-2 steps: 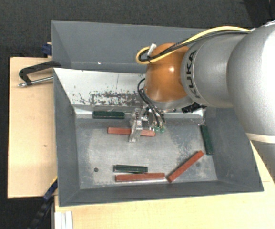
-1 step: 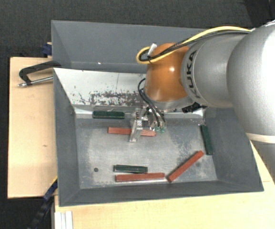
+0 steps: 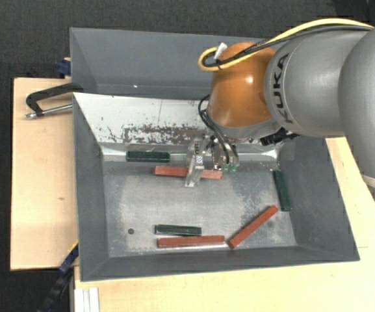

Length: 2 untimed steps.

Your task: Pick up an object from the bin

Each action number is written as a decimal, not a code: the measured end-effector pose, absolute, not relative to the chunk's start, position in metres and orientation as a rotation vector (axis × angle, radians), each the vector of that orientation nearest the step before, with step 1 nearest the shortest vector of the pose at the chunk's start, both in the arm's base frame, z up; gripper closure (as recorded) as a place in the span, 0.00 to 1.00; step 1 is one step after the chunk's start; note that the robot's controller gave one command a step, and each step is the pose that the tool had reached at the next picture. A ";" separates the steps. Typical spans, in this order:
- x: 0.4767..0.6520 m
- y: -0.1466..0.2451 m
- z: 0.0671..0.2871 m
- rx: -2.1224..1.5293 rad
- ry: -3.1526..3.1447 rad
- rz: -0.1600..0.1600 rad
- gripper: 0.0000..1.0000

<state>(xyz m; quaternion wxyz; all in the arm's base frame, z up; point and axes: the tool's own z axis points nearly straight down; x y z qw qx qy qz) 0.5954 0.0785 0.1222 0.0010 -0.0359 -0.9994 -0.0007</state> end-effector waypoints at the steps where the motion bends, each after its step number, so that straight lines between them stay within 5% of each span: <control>1: 0.572 0.074 0.190 -0.061 -3.142 -0.002 1.00; 2: 0.577 0.074 0.212 -0.070 -3.152 -0.004 1.00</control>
Offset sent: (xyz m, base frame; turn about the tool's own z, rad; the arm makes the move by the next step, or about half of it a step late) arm -0.0041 -0.0040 0.0392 0.0005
